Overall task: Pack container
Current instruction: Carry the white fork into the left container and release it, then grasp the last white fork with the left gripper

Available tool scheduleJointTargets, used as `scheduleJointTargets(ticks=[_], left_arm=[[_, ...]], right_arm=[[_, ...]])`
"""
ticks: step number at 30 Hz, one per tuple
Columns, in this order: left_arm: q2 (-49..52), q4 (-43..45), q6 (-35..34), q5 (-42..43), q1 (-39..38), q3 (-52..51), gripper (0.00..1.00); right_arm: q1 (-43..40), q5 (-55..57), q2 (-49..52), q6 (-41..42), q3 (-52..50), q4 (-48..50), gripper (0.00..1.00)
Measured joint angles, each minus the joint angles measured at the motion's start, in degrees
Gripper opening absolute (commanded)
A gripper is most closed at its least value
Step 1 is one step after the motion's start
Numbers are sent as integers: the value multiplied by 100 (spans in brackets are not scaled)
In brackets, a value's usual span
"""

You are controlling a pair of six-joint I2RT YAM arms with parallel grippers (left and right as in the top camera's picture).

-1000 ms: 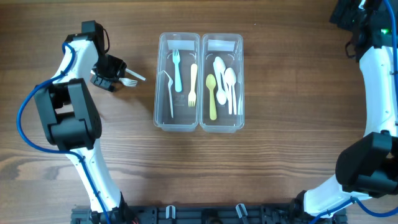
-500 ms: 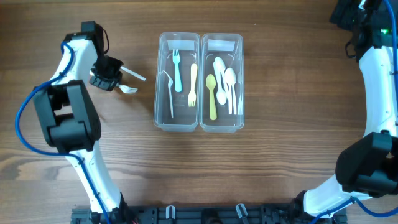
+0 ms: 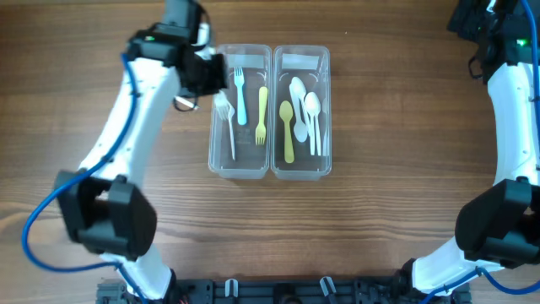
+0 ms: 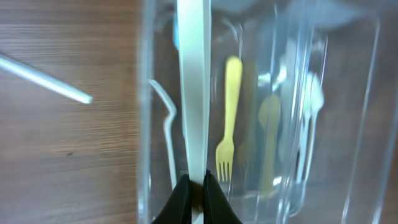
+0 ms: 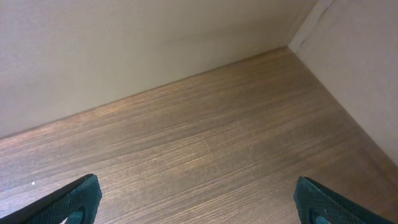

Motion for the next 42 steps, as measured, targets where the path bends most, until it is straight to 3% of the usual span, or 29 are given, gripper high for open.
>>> scheduleJointTargets(ticks=[2, 3, 5, 6, 10, 14, 16, 21, 26, 27, 31, 35, 42], left_arm=[[234, -4, 229, 4, -179, -2, 4], [350, 0, 321, 4, -260, -2, 18], [468, 2, 439, 4, -332, -11, 63], [468, 4, 494, 4, -334, -11, 68], [466, 9, 525, 4, -334, -11, 66], [420, 7, 498, 0, -297, 254, 48], [195, 116, 166, -170, -149, 612, 49], [-330, 186, -1670, -1051, 708, 905, 61], [24, 232, -2581, -1360, 1261, 905, 63], [243, 245, -2793, -1401, 1373, 905, 69], [940, 258, -3348, -1423, 1397, 905, 77], [1770, 466, -4096, -1349, 1397, 905, 69], [2500, 776, -4376, -1141, 1530, 905, 66]], right_arm=[[0, 0, 0, 0, 0, 0, 100], [0, 0, 0, 0, 0, 0, 100], [0, 0, 0, 0, 0, 0, 100], [0, 0, 0, 0, 0, 0, 100], [0, 0, 0, 0, 0, 0, 100], [0, 0, 0, 0, 0, 0, 100], [0, -2, 0, 0, 0, 0, 100], [0, 0, 0, 0, 0, 0, 100], [0, 0, 0, 0, 0, -2, 99], [0, 0, 0, 0, 0, -2, 100], [0, 0, 0, 0, 0, -2, 100], [0, 0, 0, 0, 0, -2, 100], [0, 0, 0, 0, 0, -2, 100]])
